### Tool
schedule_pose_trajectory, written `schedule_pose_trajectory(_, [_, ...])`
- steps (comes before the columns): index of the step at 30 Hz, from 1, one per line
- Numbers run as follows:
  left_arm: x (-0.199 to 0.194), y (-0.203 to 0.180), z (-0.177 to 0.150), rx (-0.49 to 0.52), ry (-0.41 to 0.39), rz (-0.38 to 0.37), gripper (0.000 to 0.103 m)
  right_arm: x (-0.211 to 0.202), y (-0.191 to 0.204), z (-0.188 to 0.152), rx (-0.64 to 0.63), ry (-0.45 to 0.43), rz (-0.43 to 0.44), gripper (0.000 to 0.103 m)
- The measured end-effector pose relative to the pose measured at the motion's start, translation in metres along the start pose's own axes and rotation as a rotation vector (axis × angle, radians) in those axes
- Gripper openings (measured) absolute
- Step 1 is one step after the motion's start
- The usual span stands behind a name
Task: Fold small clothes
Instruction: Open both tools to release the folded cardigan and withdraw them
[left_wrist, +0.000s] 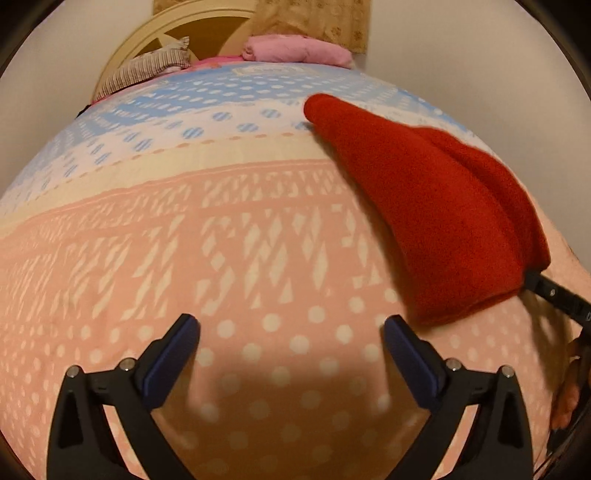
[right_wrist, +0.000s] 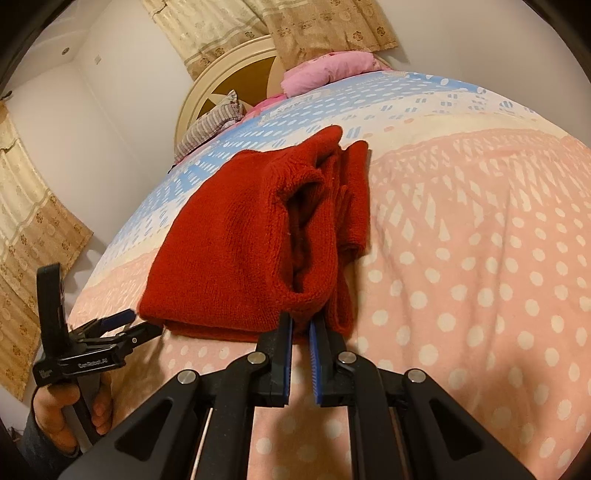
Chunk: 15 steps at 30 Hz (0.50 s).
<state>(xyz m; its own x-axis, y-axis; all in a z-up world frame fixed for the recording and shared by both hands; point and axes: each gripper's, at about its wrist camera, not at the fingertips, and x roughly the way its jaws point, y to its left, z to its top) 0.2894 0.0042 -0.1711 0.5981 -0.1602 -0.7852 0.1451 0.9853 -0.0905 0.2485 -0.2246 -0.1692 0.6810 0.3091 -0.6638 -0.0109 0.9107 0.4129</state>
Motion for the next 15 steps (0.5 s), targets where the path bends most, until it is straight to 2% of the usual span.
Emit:
schedule_pose_trajectory(2, [-0.013,0.002,-0.003,-0.014,-0.030,-0.034,0.102,-0.005,-0.001,-0.001,0.009,-0.010,-0.002,0.008])
schedule_pose_trajectory(4, [-0.025,0.001,-0.006,0.001,-0.068,-0.033,0.102,-0.012,-0.001,-0.004,0.003,-0.037,-0.008,0.009])
schedule_pose_trajectory(9, [-0.047,0.006,0.003,-0.012,-0.174,-0.023,0.103,-0.043,0.008,-0.006,-0.049,-0.151,-0.100,0.009])
schedule_pose_trajectory(11, [-0.045,0.006,0.015,-0.024,-0.187,-0.034,0.103,-0.044,0.021,0.005,-0.097,-0.150,-0.093,0.009])
schedule_pose_trajectory(14, [-0.033,-0.001,0.036,-0.003,-0.204,-0.026,0.103,-0.031,0.035,0.033,-0.130,-0.104,-0.044,0.010])
schedule_pose_trajectory(15, [-0.028,-0.005,0.042,0.003,-0.208,-0.017,0.103,-0.023,0.037,0.046,-0.128,-0.094,-0.039,0.017])
